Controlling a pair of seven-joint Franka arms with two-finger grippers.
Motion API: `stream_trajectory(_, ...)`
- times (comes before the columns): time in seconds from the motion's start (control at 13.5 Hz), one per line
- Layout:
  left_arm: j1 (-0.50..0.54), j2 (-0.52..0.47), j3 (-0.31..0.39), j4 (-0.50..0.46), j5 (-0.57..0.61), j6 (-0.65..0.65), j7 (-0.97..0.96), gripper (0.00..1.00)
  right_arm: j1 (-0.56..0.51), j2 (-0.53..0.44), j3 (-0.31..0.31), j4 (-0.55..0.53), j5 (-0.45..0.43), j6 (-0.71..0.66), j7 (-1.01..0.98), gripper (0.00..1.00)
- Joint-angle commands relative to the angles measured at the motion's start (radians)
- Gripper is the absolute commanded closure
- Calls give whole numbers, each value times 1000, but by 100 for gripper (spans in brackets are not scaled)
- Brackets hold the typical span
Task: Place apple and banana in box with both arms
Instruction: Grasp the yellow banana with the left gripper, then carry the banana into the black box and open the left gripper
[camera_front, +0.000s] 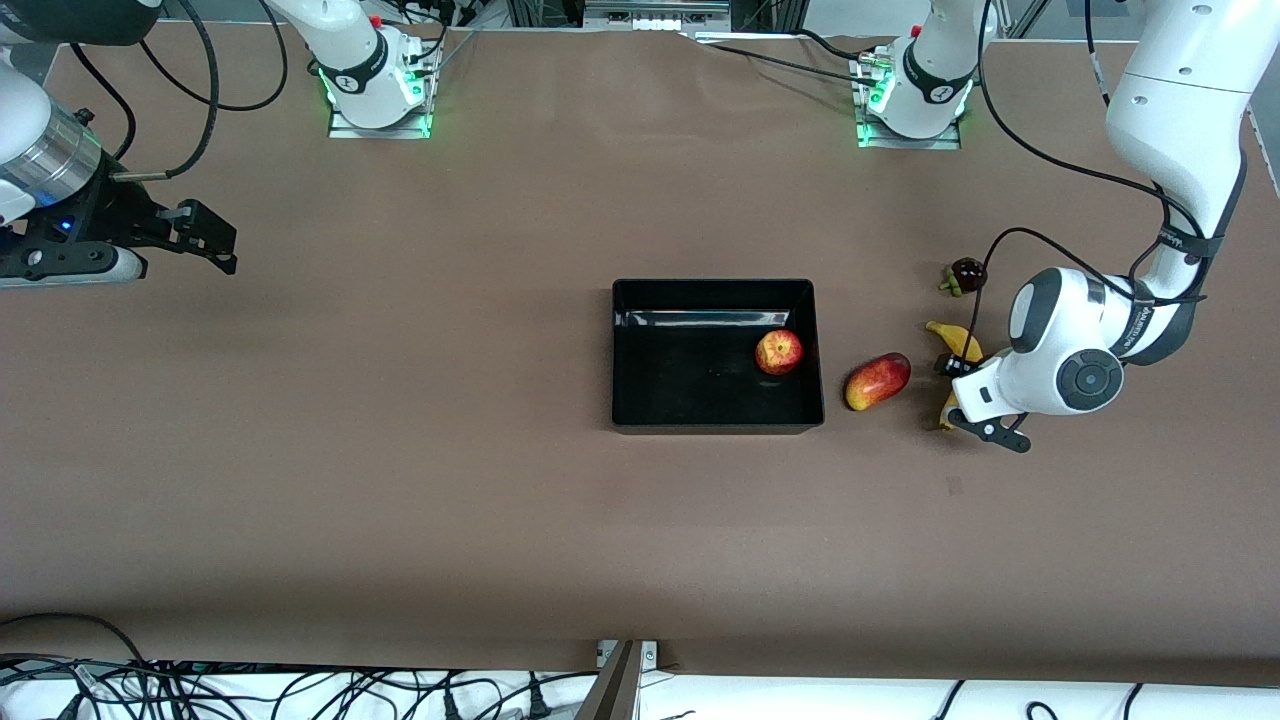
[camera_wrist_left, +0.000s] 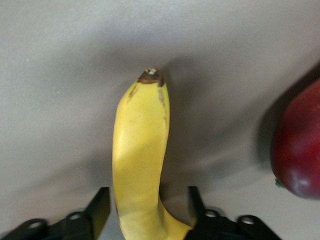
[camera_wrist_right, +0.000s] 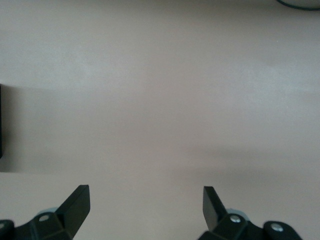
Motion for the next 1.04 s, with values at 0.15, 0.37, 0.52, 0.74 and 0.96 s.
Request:
stream_trajectory(0.15,8,-44,-5,-7,23,-7,60,100,-12,6,13,15,-16,-4,-10,0)
stream_trajectory(0.37,0,-54,-51,144,10,-194,57,100,-12,5,13,15,-16,-2,-10,0)
stream_trajectory(0.52,-40,-40,-121,350,2,-408,28,100,-12,6,13,15,-16,-2,-10,0)
stream_trajectory(0.74,-199,-28,-128,453,-36,-460,-44,100,-12,6,13,15,-16,-2,-10,0)
stream_trajectory(0.96,-352,35,-126,487,-168,-382,-325,100,-12,5,13,15,-16,-1,-10,0)
